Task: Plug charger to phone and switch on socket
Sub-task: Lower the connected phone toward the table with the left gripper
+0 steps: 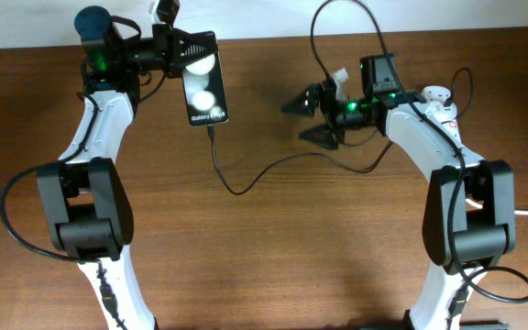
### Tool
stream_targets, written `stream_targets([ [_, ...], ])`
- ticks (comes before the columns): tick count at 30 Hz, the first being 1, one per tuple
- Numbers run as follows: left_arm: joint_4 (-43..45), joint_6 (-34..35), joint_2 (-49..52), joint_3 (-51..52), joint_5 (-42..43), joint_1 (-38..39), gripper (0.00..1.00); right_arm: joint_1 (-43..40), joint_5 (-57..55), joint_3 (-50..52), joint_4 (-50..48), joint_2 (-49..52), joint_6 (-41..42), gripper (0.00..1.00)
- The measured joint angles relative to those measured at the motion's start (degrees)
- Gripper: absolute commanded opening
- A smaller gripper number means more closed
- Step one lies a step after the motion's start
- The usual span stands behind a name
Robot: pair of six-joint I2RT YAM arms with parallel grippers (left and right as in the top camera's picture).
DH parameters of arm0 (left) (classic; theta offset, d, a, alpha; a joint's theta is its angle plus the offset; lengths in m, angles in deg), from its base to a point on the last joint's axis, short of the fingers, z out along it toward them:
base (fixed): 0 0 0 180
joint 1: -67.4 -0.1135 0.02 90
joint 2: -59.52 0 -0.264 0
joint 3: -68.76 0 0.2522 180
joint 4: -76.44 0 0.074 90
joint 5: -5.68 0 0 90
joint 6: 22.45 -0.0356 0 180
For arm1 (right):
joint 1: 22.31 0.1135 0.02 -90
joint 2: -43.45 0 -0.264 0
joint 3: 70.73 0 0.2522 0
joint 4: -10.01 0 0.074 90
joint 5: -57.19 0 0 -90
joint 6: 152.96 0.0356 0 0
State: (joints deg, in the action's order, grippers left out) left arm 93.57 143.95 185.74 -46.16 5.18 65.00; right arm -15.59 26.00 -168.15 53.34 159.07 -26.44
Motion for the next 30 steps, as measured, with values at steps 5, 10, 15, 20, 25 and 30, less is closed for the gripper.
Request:
stream_targets([
  [5,-6.9,-9.2,0.0,0.1,-0.6,1.0,0.0,0.0,-21.3,0.3,11.8,-8.6,-9.4,0.99],
  [10,-27.4,-25.6,0.0,2.7,-5.4,3.7,0.0,0.0,-37.4,0.2,20.3,-22.1,-11.2,0.99],
  [15,-48.1,-45.7,0.1,6.1,-19.6,3.6,0.0,0.0,-41.7,0.2,25.1,-23.8,-12.3,0.99],
  [20,-50.4,-54.4,0.1,6.1,-31.6,3.7,0.0,0.0,-42.1,0.2,28.3,-23.8,-14.1,0.99],
  [25,-47.7,-55.7,0.1,6.1,-40.7,7.0,0.0,3.0,-42.5,0.2,28.8,-23.8,-15.8,0.99],
  [30,-47.2,-55.9,0.1,6.1,-44.3,12.5,0.0,5.1,-42.5,0.2,28.7,-23.8,-17.0,0.99],
])
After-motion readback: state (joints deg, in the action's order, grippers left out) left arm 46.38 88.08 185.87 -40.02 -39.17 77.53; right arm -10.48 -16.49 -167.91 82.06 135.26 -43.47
